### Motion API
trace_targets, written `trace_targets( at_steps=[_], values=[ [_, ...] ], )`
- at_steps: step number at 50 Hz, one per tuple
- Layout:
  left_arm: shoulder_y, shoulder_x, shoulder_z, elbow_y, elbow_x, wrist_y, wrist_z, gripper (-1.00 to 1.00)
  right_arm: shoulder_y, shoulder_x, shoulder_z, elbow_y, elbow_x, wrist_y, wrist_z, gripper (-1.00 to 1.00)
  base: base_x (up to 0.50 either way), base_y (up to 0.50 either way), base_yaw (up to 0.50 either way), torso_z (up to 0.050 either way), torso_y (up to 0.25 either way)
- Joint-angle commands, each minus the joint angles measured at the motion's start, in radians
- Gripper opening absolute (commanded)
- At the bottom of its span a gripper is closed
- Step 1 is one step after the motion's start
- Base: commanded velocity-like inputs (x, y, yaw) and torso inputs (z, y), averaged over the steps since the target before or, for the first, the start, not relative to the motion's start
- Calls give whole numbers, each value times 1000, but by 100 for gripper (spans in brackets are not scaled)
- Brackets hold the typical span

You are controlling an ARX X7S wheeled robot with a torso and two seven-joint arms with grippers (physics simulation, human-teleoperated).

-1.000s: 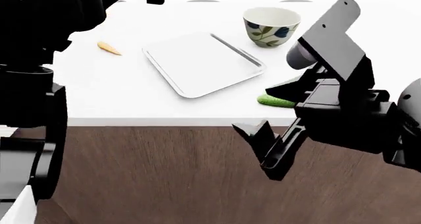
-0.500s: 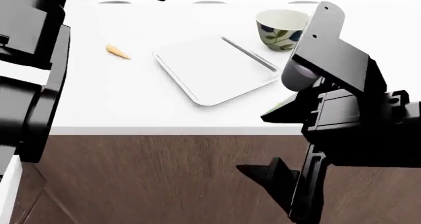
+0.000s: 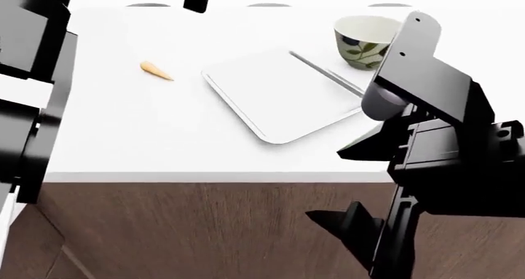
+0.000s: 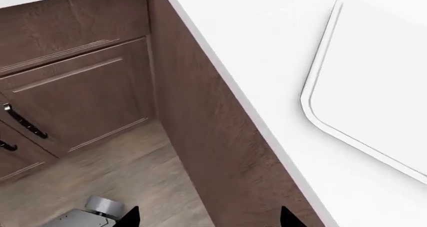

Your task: Place the two vegetables and bowl onto the tray for setting up a vegetable dip station.

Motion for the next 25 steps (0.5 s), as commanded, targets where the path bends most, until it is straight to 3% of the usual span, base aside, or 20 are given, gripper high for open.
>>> trace_targets(
  at_steps=[1,10,25],
  values=[
    [21,-25,-7,88,-25,-63,-16,100,-14,38,-9,13,-54,-37,20,100,0,0,0,0,0],
    [25,-33,2,108,-26,-76,-21,100,-4,88,-34,58,-7,-69,25,100,49,-14,0,0,0],
    [30,-43,4,127,-33,-85,-23,100,16,93,-49,58,-24,-48,29,100,500,-19,0,0,0]
  ],
)
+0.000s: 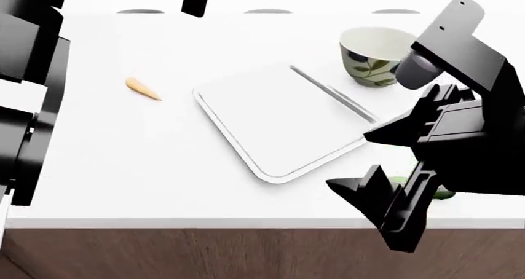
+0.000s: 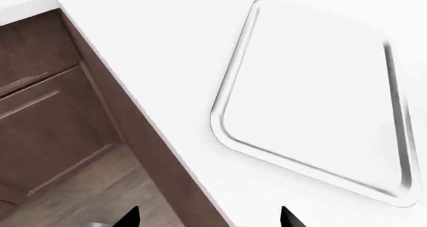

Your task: Place the two vegetables and bowl onto the tray for setting up a vegetable dip station.

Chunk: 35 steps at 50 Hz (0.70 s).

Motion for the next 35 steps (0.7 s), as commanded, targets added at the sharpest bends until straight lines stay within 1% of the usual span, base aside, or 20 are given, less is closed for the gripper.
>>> trace_targets(
  at_steps=[1,6,8,12,14,15,16,19,24,25,28,29,30,31,35],
  values=[
    [7,-11,3,30,-6,-18,-6,100,8,17,-13,6,5,-6,2,100,500,0,0,0,0],
    [10,-14,1,50,-11,-26,-12,100,19,28,-33,-4,30,-14,21,100,471,30,0,0,3],
    [10,-16,-2,54,-13,-30,-15,100,19,27,-19,-7,14,-9,10,100,270,127,0,0,0],
    [10,-20,-2,57,-15,-32,-15,100,9,21,16,-14,-5,-12,-28,100,24,0,0,0,0],
    [12,-26,-8,73,-19,-43,-24,100,15,22,7,-4,8,-20,-21,100,0,0,0,0,0],
    [14,-28,-9,81,-21,-49,-27,100,11,27,9,1,26,-47,-20,100,-59,-391,0,0,0],
    [16,-30,-9,84,-21,-50,-30,100,15,22,8,-9,5,-21,-20,100,-90,-500,0,0,0],
    [14,-30,-11,80,-21,-48,-32,100,17,19,8,4,2,-30,-20,100,-70,-479,0,0,3],
    [16,-32,-12,84,-23,-50,-34,100,17,23,-1,0,-8,-29,-10,100,0,-23,0,0,0],
    [15,-32,-12,82,-22,-47,-36,100,21,17,1,-6,-36,-14,-6,100,0,0,0,0,0],
    [11,-31,-12,62,-15,-31,-40,100,32,8,-25,1,-25,-16,18,100,0,0,0,0,0],
    [12,-31,-16,68,-19,-36,-43,100,24,8,1,-1,-13,-2,-33,100,0,0,0,0,0],
    [12,-32,-12,72,-18,-37,-41,100,38,19,-40,20,22,-15,5,100,383,-324,0,0,0],
    [13,-32,-13,70,-18,-35,-41,100,33,13,-16,15,-13,-2,-15,100,387,-320,0,0,0],
    [15,-37,-17,82,-22,-43,-47,100,42,17,-36,20,12,-9,-2,100,449,-264,0,0,0]
  ],
)
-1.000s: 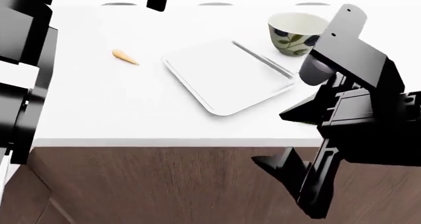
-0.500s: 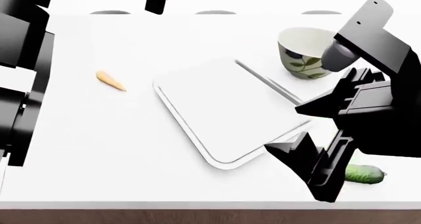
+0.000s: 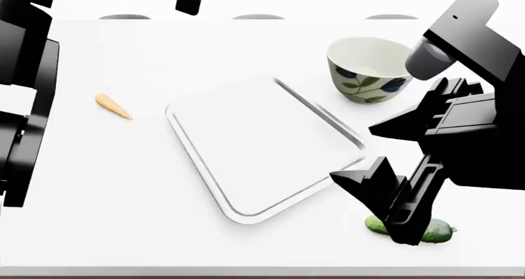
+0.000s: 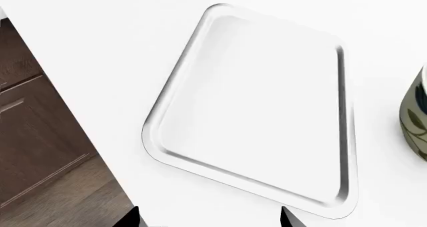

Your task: Place the two vegetables and bowl onto the tray for setting up a vegetable dip station.

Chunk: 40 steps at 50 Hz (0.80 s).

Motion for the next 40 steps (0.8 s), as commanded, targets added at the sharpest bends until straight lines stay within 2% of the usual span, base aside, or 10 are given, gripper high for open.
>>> trace_targets(
  at_steps=[1,13,22,27,29,33,36,40],
  values=[
    [3,-8,-10,17,-8,-8,-14,100,20,0,-26,16,13,5,8,100,449,-262,0,0,0],
    [7,-22,-14,39,-11,-20,-27,100,37,9,-54,-8,27,31,19,100,446,-132,0,0,0],
    [16,-42,-34,78,-21,-43,-56,100,55,-5,-59,-9,76,14,1,100,199,0,0,0,1],
    [19,-46,-37,88,-23,-48,-65,100,78,11,-110,-15,117,12,41,100,89,0,0,0,2],
    [19,-47,-40,96,-27,-55,-66,100,105,36,-203,-51,199,31,87,100,0,0,0,0,0],
    [21,-52,-47,110,-31,-66,-77,100,149,60,-250,-82,266,30,119,100,0,0,0,0,0],
    [20,-51,-47,107,-31,-65,-79,100,207,83,-355,-118,379,49,162,100,0,0,0,0,0],
    [20,-52,-47,112,-33,-70,-81,100,256,119,-423,-157,457,40,205,100,0,0,0,0,0]
  ],
)
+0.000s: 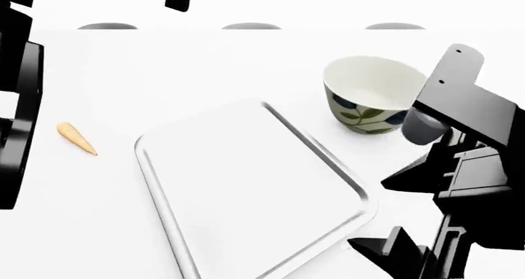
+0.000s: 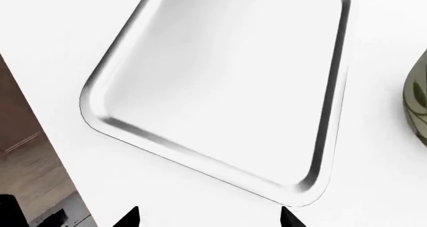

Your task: Place the two vegetables and bowl onto the tray for setting up a vegetable dip station.

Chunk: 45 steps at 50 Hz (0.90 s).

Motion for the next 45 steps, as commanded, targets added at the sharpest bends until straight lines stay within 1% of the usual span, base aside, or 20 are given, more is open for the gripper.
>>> trace_targets(
  at_steps=[1,9,18,19,26,29,33,36,38,41,45],
  values=[
    [3,-8,-11,23,-9,-18,-18,100,122,71,-192,-95,221,5,103,100,0,0,0,0,0],
    [13,-21,-27,52,-18,-37,-37,100,157,92,-221,-133,266,-5,127,100,0,0,0,0,0],
    [17,-24,-32,57,-23,-39,-42,100,149,113,-236,-138,237,22,145,100,0,0,0,0,0],
    [17,-25,-31,61,-24,-43,-43,100,160,114,-257,-133,240,31,164,100,0,0,0,0,0],
    [24,-32,-43,88,-33,-58,-57,100,145,124,-272,-180,226,10,182,100,0,0,0,0,0],
    [25,-33,-42,92,-34,-62,-59,100,160,128,-294,-157,216,10,214,100,0,0,0,0,0],
    [22,-31,-45,87,-35,-57,-61,100,126,121,-323,-187,202,-5,227,100,0,0,0,0,0],
    [19,-28,-41,84,-35,-54,-57,100,110,112,-310,-188,160,11,225,100,0,0,0,0,0],
    [15,-26,-44,83,-37,-53,-57,100,85,109,-304,-208,137,-16,223,100,0,0,0,0,0],
    [13,-27,-44,83,-38,-52,-56,100,75,102,-319,-230,122,-4,237,100,0,0,0,0,0],
    [14,-34,-49,97,-42,-63,-63,100,52,107,-346,-253,126,-58,257,100,0,0,0,0,0]
  ],
)
